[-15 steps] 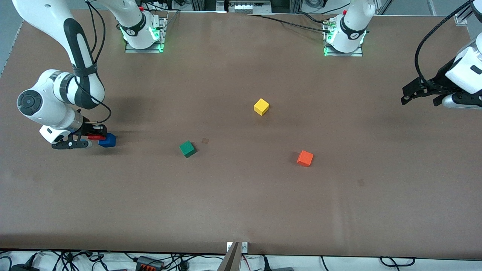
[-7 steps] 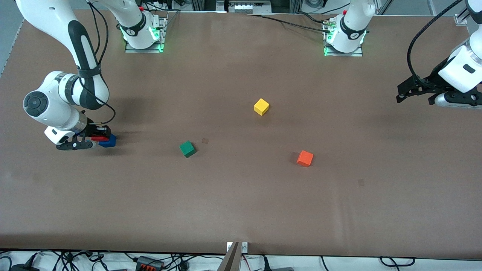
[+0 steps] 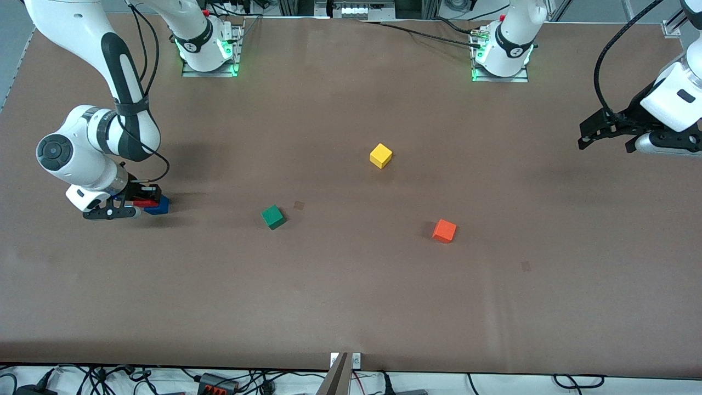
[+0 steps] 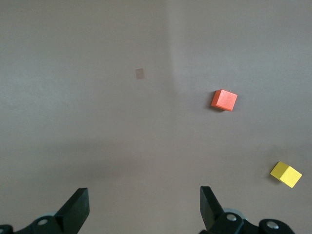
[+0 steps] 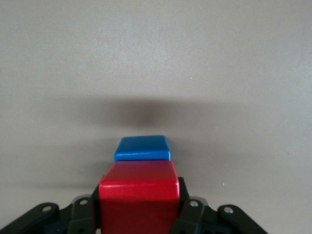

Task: Pass red block to right arm, stack on blue
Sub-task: 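Open the right gripper and raise it off the stacked cubes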

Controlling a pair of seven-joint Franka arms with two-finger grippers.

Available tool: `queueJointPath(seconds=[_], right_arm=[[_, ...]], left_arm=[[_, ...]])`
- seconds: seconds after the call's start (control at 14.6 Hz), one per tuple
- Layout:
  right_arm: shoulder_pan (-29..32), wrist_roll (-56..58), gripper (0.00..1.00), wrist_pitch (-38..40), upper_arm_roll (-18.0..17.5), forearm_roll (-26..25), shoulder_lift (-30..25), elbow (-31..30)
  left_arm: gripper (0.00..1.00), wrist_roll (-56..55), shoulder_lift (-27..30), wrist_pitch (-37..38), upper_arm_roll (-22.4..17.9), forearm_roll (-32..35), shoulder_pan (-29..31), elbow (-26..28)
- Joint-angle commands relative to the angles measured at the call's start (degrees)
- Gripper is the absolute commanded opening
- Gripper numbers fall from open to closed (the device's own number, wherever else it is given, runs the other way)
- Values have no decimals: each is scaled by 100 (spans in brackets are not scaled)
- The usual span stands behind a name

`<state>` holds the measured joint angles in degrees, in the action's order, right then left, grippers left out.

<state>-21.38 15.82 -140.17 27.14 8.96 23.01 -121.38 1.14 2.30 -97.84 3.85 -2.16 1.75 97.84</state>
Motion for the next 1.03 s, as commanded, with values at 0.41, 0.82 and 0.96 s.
queueJointPath(seconds=[0.41, 0.82, 0.96], right_arm=[[-51, -35, 100, -37, 11, 167, -121, 89], [-77, -210, 100, 1373, 28, 132, -534, 780], [-68, -255, 100, 2314, 54, 132, -560, 1395]], left_arm=[[100, -650, -107, 143, 327, 23, 0, -204], [100, -642, -107, 143, 309, 23, 27, -204], [100, -624, -98, 151, 309, 32, 53, -195]])
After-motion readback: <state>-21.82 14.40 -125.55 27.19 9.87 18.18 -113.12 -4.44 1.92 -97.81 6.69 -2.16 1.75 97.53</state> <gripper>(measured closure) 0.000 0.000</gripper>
